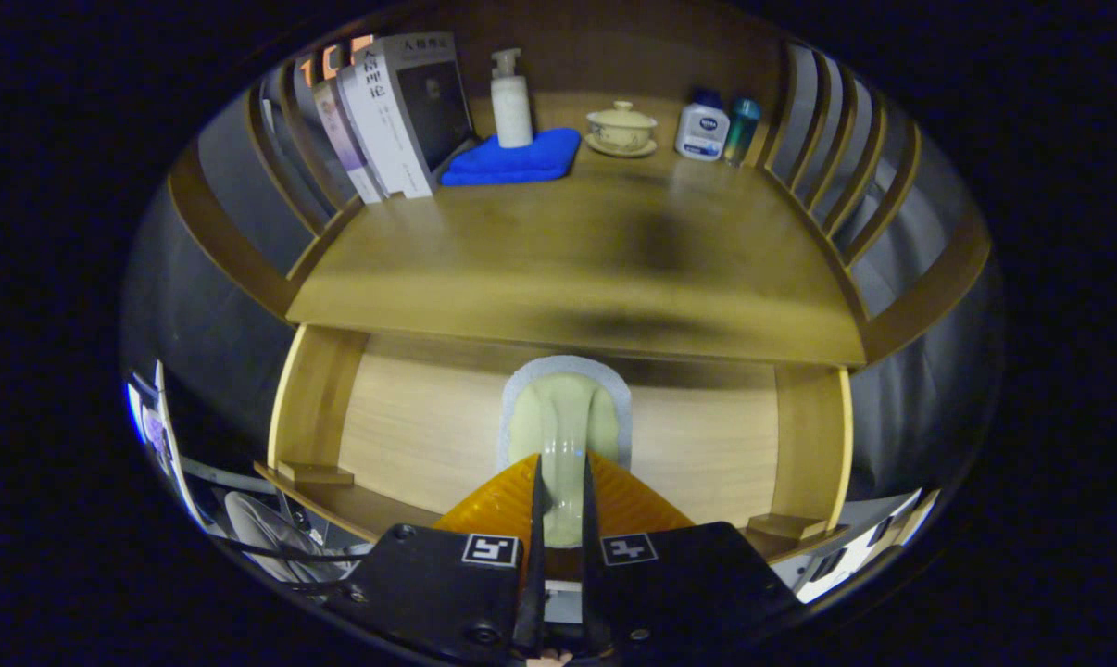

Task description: Pull open the drawer, take out the items inside it, and place them on the countertop above the cabinet.

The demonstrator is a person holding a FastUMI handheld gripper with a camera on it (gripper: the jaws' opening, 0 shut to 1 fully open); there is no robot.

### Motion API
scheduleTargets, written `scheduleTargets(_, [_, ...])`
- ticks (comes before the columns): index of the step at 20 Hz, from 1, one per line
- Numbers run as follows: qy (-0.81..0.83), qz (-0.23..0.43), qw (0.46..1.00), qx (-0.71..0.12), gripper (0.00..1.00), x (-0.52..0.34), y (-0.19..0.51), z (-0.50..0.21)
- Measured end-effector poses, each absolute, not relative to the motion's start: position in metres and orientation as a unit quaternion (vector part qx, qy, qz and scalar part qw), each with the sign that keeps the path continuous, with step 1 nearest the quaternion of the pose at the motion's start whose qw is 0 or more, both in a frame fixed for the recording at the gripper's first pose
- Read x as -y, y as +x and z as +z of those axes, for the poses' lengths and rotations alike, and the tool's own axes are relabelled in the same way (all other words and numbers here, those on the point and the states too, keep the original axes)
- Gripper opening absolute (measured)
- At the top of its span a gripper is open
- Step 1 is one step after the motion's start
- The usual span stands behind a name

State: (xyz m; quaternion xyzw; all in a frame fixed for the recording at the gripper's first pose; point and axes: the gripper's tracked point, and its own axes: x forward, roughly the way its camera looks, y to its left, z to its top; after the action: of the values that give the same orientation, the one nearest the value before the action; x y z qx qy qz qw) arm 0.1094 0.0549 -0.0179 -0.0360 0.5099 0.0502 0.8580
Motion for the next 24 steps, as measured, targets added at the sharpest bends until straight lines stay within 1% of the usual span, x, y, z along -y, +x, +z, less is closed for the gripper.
scheduleTargets(5, [-0.04,0.042,0.875,-0.481,0.19,-0.055,0.14,0.025])
scheduleTargets(9, [-0.042,0.028,0.878,-0.477,0.19,-0.062,0.179,0.038])
scheduleTargets(16, [-0.026,0.015,0.867,-0.498,0.19,-0.064,0.245,0.027])
scheduleTargets(19, [-0.028,0.008,0.861,-0.507,0.19,-0.064,0.257,0.017])
scheduleTargets(24, [-0.025,0.005,0.867,-0.498,0.2,-0.062,0.266,0.012])
